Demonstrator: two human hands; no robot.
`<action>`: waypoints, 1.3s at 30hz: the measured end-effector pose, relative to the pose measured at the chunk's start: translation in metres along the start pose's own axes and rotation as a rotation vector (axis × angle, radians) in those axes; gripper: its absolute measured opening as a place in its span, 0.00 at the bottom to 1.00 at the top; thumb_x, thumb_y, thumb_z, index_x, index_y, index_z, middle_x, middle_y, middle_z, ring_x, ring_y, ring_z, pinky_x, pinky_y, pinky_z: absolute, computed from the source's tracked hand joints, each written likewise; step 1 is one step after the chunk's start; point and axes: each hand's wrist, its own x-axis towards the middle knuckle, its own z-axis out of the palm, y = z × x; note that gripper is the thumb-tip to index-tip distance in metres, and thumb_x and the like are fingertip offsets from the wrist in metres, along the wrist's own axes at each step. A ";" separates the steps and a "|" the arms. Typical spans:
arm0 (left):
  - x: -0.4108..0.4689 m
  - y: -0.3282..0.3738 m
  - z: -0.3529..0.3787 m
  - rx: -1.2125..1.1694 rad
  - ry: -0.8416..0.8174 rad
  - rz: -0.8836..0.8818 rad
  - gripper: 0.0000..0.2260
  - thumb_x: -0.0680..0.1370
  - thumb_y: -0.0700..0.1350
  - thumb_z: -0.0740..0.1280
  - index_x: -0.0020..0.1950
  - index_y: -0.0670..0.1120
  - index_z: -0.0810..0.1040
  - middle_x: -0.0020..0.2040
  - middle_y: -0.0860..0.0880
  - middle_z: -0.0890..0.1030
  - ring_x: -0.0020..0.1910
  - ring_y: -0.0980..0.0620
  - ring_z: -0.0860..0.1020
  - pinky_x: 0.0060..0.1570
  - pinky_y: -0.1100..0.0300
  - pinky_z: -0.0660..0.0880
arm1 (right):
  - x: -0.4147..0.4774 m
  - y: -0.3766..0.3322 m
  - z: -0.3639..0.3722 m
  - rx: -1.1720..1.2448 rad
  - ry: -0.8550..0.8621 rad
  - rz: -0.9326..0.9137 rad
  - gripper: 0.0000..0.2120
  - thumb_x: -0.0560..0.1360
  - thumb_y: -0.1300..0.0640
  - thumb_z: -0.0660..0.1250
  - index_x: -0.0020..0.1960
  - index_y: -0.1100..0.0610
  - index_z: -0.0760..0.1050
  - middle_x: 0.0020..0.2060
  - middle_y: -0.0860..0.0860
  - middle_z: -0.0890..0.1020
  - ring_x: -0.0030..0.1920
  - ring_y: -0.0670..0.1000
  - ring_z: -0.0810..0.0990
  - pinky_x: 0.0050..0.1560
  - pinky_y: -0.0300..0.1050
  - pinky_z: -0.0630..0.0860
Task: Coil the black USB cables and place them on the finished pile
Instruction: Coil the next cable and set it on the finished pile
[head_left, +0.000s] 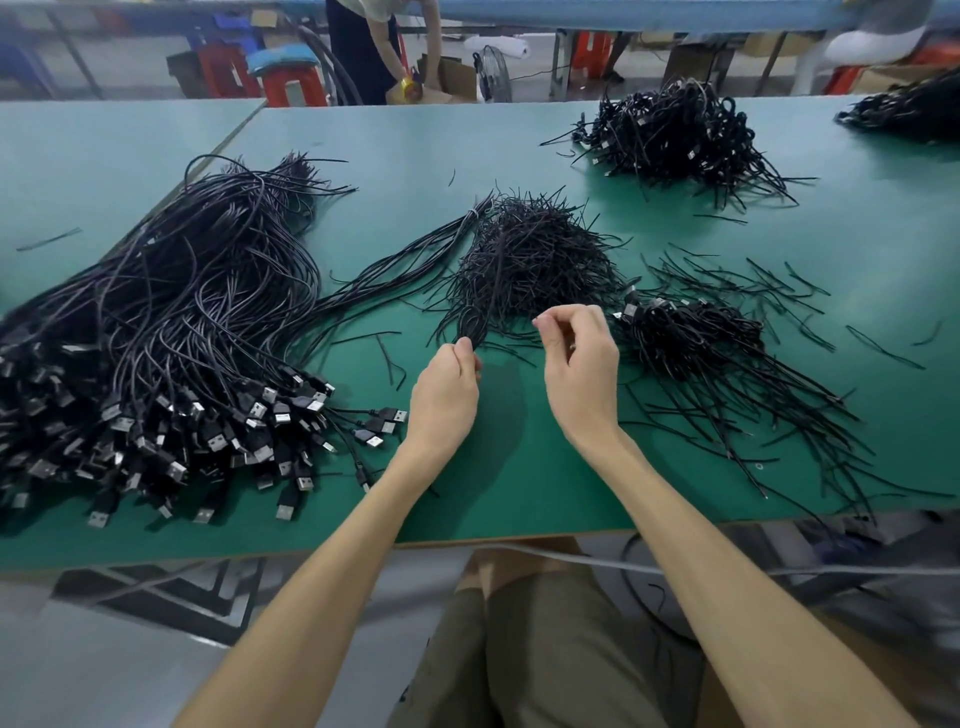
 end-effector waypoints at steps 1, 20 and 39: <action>-0.001 0.001 0.000 0.031 -0.001 0.010 0.19 0.87 0.53 0.48 0.40 0.49 0.69 0.36 0.52 0.74 0.36 0.50 0.72 0.41 0.51 0.66 | -0.001 -0.001 0.002 -0.015 -0.042 -0.042 0.06 0.83 0.58 0.65 0.50 0.58 0.78 0.47 0.51 0.76 0.43 0.40 0.75 0.47 0.30 0.69; -0.005 0.002 -0.005 -0.285 -0.070 0.052 0.19 0.88 0.50 0.53 0.38 0.49 0.68 0.33 0.55 0.70 0.33 0.53 0.67 0.38 0.54 0.66 | -0.005 -0.008 0.001 0.182 -0.396 0.168 0.08 0.76 0.58 0.75 0.54 0.55 0.79 0.40 0.50 0.84 0.37 0.46 0.79 0.42 0.40 0.75; -0.016 0.006 -0.013 -0.393 -0.243 0.094 0.23 0.87 0.49 0.56 0.42 0.38 0.82 0.27 0.49 0.72 0.24 0.56 0.62 0.24 0.64 0.58 | -0.022 -0.002 -0.011 0.747 -0.622 0.462 0.15 0.75 0.62 0.74 0.60 0.55 0.80 0.38 0.52 0.77 0.37 0.48 0.74 0.36 0.39 0.72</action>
